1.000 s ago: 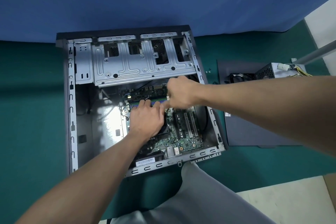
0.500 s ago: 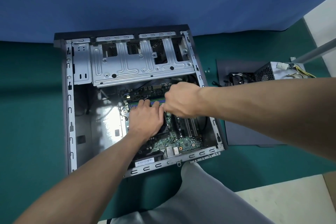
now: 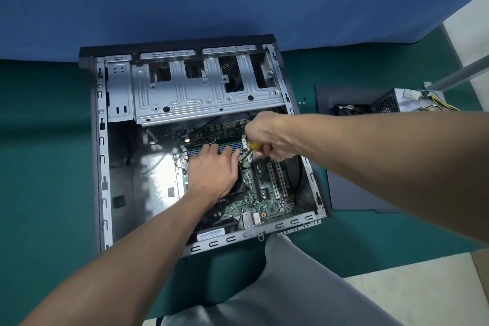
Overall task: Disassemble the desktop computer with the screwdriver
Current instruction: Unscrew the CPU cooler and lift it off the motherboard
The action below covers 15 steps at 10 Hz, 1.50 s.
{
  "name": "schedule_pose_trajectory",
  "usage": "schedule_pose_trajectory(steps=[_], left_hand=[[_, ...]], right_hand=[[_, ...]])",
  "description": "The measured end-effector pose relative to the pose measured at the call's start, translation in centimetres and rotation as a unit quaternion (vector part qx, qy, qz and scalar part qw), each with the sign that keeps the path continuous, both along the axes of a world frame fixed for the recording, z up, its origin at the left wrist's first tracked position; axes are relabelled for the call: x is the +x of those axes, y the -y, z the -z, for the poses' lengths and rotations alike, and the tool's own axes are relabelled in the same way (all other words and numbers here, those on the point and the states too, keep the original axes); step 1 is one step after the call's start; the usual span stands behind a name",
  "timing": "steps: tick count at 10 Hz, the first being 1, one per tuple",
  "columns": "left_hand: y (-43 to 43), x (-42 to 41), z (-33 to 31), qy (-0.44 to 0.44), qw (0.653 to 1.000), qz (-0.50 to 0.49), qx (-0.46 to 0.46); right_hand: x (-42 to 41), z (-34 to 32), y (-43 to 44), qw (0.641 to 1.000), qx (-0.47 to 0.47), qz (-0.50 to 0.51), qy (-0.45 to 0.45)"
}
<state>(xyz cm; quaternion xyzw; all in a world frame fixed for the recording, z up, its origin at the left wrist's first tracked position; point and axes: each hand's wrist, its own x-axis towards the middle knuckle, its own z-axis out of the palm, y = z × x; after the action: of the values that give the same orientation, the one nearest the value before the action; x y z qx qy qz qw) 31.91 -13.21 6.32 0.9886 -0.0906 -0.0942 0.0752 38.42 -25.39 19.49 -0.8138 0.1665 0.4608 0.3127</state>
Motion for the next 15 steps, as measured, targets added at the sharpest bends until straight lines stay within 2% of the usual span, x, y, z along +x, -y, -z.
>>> schedule_pose_trajectory(steps=[1,2,3,4,5,6,7,8,9,10,11,12,13,14,15], left_hand=[[0.0,0.0,-0.1,-0.005,1.000,0.000,-0.001],[0.0,0.1,-0.2,-0.009,1.000,-0.003,-0.009],[0.1,0.1,-0.3,-0.016,1.000,-0.001,-0.014],[0.1,0.1,-0.2,-0.026,0.999,-0.013,-0.023],[0.0,0.1,0.0,-0.013,1.000,-0.013,-0.022],[0.1,0.0,0.1,0.003,1.000,-0.005,-0.012],[0.0,0.0,0.2,-0.003,1.000,0.000,-0.002],[0.0,0.1,0.1,-0.003,1.000,-0.003,0.004],[0.1,0.0,0.0,-0.007,1.000,-0.004,-0.003],[0.1,0.0,0.0,-0.003,1.000,-0.005,-0.010],[0.0,0.0,-0.1,0.003,1.000,-0.001,-0.008],[0.0,0.0,-0.2,-0.002,1.000,0.001,0.000],[0.0,0.0,-0.1,0.002,1.000,0.001,0.001],[0.0,0.0,-0.1,0.002,1.000,-0.001,-0.010],[0.0,0.0,0.0,-0.003,1.000,0.003,-0.003]], right_hand=[[-0.3,-0.6,-0.6,0.995,-0.027,-0.095,-0.012],[-1.1,-0.9,-1.9,0.916,-0.183,-0.335,0.127],[-1.5,-1.5,-2.0,0.787,-0.219,-0.538,0.210],[-2.2,-1.2,-2.2,0.625,-0.180,-0.700,0.294],[-2.0,-1.6,-1.7,0.598,-0.166,-0.724,0.299],[-1.4,-1.4,-1.2,0.736,-0.167,-0.603,0.258],[-1.3,-1.1,-1.2,0.930,-0.121,-0.292,0.188],[-0.9,-1.0,-1.1,0.999,0.000,-0.004,0.037],[-1.2,-1.0,-1.1,0.998,0.027,0.058,-0.016],[-1.1,-0.8,-1.5,0.966,-0.099,-0.225,0.076],[-1.8,-1.8,-1.5,0.837,-0.221,-0.473,0.166],[-2.2,-1.8,-0.9,0.703,-0.199,-0.633,0.256],[-2.2,-1.9,-0.8,0.663,-0.176,-0.671,0.280],[-1.7,-1.7,-1.2,0.765,-0.161,-0.582,0.227],[-0.9,-1.1,-1.6,0.938,-0.112,-0.291,0.149]])
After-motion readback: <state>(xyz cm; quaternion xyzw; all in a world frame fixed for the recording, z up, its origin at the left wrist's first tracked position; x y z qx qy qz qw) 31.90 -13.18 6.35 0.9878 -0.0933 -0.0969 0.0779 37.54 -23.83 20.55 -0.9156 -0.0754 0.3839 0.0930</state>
